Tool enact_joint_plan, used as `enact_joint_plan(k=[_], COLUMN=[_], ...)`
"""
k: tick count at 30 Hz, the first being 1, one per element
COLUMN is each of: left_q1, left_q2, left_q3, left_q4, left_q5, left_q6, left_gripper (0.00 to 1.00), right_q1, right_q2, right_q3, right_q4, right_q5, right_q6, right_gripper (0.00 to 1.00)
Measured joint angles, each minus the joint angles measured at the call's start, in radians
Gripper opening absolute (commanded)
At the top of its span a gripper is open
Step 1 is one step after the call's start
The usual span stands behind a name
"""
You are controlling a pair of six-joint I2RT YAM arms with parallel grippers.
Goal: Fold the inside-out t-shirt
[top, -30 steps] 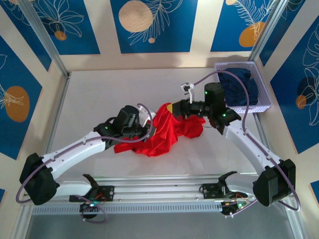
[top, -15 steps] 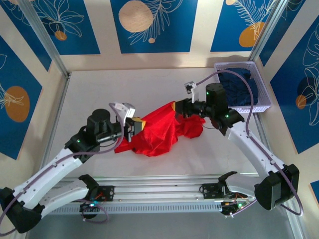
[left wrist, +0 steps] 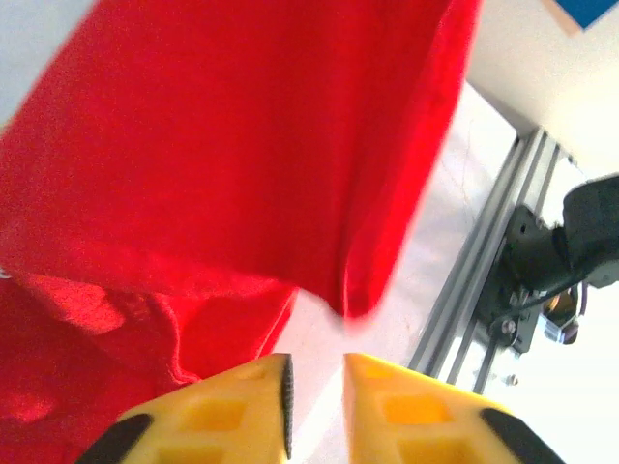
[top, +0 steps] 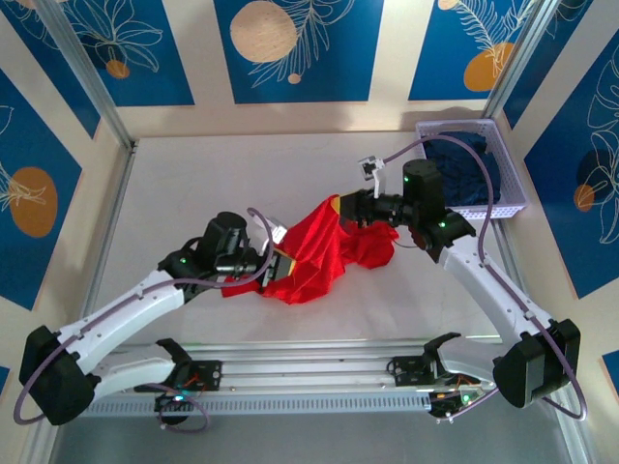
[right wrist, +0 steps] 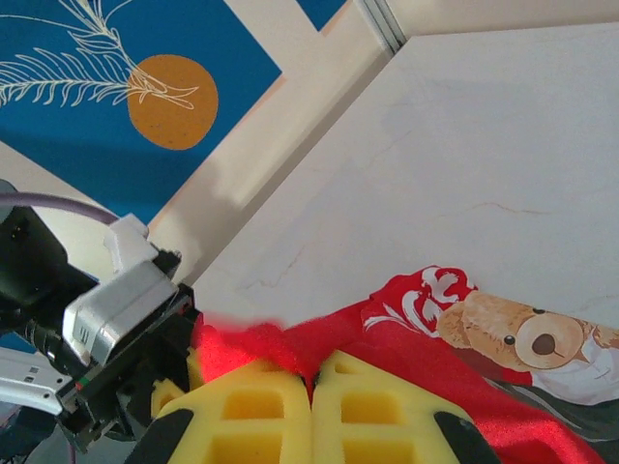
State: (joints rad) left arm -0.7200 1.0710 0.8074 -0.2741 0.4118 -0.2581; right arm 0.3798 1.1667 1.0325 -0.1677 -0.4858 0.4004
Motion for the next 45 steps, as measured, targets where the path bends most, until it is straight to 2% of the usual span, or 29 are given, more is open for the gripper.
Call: enact_joint_plan(k=[7, 11, 15, 19, 25, 32, 45], left_q1=[-0.005, -0.055, -0.124, -0.154, -0.138, -0.070, -0.065], left_q2=[-0.054, -0.064, 0.004, 0.106, 0.208, 0.251, 0.284], left_q3=[0.000, 0.012, 0.080, 0.171, 0.225, 0.235, 0.241], left_q4=[0.008, 0.044, 0.055, 0.063, 0.066, 0.067, 0.047], left_q5=[-0.012, -0.011, -0.012, -0.044, -0.172, -0.208, -0.142], left_q6=[0.007, 0.002, 0.002, 0.002, -0.006, -0.030, -0.027], left_gripper=[0.41, 0.44, 0.47, 0.48, 0.49, 0.52, 0.39], right_q1=[-0.001, 0.000, 0.000, 0.005, 0.007, 0.007, 0.011], right_q2=[0.000, 0.003, 0.014, 0.023, 0.023, 0.023, 0.022], right_q3=[0.000, 0.000, 0.000, 0.000, 0.005, 0.008, 0.008], right_q4=[0.000, 0.001, 0.006, 0.014, 0.018, 0.018, 0.018], right_q5=[-0.020, -0.021, -0.024, -0.027, -0.028, -0.032, -0.035], right_q6=[0.000, 0.000, 0.006, 0.011, 0.011, 0.011, 0.010], right_gripper=[0.00, 0.00, 0.00, 0.00, 0.00, 0.00, 0.00])
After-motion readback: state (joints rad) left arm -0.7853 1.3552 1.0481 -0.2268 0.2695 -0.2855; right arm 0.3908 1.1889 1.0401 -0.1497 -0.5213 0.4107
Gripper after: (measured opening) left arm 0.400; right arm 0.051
